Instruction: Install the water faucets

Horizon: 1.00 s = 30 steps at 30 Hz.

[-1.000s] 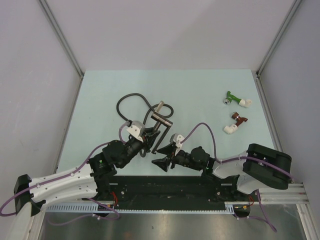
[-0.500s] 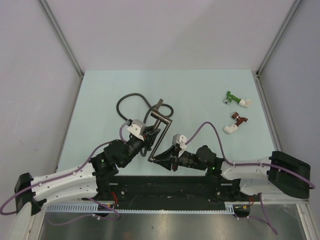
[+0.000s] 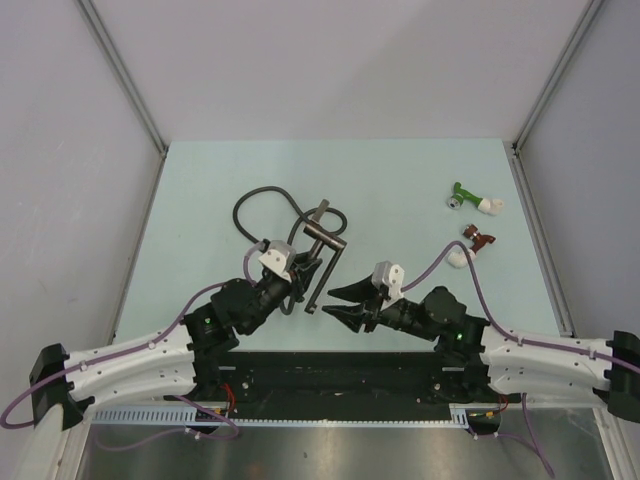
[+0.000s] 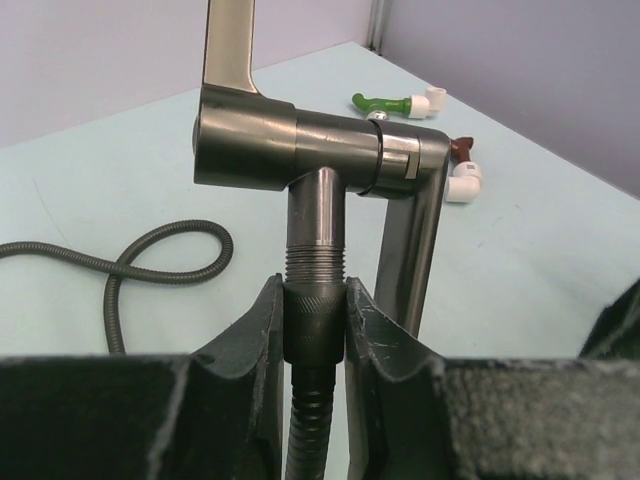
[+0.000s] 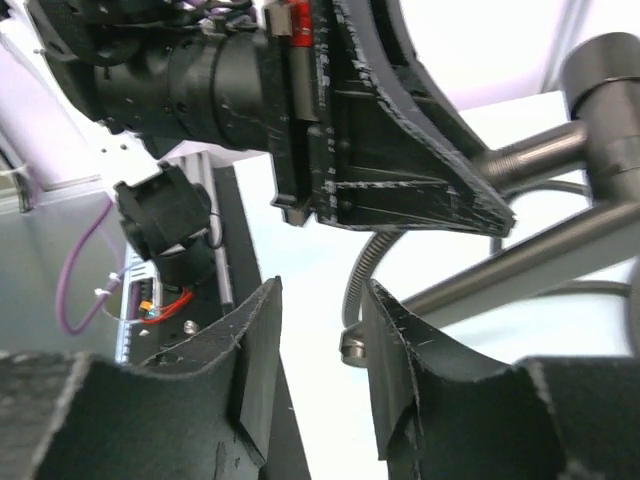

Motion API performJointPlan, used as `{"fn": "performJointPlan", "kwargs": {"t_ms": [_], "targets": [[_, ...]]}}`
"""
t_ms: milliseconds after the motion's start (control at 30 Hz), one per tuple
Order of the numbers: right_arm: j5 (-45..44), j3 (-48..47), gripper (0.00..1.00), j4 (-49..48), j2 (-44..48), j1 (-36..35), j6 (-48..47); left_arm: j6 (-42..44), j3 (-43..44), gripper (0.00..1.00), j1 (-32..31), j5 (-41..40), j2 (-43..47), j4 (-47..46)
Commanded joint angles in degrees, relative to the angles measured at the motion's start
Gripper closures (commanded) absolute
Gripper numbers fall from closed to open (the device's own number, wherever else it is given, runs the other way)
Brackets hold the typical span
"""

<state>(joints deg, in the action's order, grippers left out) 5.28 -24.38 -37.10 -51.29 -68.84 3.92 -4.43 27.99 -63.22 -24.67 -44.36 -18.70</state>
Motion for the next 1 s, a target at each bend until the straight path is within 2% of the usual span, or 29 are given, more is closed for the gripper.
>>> {"fn": "performJointPlan", "kwargs": {"t_ms": [0, 33, 200, 233, 333, 500, 767, 967], "targets": [[-7.1, -4.4, 0.52, 16.6, 7.2, 0.7, -9.0, 2.8, 2.6, 1.0, 0.3, 5.6, 2.3, -4.2], [-7.8, -5.2, 0.45, 19.8, 8.6, 0.9, -10.7, 3.1, 2.6, 1.0, 0.3, 7.2, 2.4, -3.5], [-7.4, -12.5, 0.29, 40.9, 16.6, 1.1, -21.6, 6.7, 2.2, 1.0, 0.7, 20.3, 4.6, -2.2], [-6.7, -13.4, 0.24, 43.1, 17.5, 0.6, -23.1, 7.1, 2.4, 1.0, 0.7, 21.9, 4.9, -1.5], [-5.9, -15.7, 0.15, 49.8, 20.4, -1.6, -28.0, 8.6, 3.2, 1.0, 0.8, 28.8, 5.7, 0.9], [-8.8, -18.5, 0.11, 58.6, 21.8, -6.8, -35.3, 10.5, 4.7, 1.0, 0.8, 35.8, 6.5, 5.6], [-18.0, -27.7, 0.06, 72.7, 16.2, -14.7, -45.0, 12.9, 5.8, 1.0, 0.9, 42.9, 6.5, 10.2], [-19.7, -29.8, 0.05, 75.2, 15.4, -16.9, -54.6, 13.9, 6.0, 1.0, 1.4, 47.9, 6.2, 11.9]]}}
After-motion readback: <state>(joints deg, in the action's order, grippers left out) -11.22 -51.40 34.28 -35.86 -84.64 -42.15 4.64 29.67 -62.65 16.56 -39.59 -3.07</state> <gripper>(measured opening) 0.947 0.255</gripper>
